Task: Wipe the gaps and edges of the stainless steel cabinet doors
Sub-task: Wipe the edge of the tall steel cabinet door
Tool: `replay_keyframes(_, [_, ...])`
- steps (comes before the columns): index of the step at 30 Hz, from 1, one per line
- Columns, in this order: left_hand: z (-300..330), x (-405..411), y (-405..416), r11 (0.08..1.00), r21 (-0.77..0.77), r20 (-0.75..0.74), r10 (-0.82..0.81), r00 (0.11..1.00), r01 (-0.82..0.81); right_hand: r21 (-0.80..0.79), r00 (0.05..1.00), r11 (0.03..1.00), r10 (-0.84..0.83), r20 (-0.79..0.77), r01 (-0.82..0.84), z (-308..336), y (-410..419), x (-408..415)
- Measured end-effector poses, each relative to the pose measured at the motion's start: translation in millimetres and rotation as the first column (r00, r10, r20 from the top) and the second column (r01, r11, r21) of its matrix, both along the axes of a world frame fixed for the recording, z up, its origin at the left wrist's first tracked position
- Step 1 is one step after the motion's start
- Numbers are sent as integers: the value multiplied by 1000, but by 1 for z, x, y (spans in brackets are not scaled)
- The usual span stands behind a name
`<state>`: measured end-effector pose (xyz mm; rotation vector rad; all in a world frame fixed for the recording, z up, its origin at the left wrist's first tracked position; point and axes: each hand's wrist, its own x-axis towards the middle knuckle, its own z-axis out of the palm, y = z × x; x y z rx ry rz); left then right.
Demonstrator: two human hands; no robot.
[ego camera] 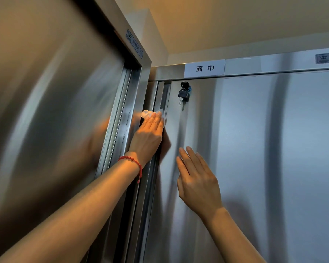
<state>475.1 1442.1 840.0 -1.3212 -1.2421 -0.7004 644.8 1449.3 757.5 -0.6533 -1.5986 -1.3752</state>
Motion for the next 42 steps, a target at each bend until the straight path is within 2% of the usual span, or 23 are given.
replay_keyframes(23, [6,3,-3,1000,10,36,-15,999,14,-18,1000,1000,-12,10,12,0,-2,0])
replay_keyframes(42, [2,-3,1,997,17,9,-71,997,71,-29,1000,999,-28,8,28,1,-5,0])
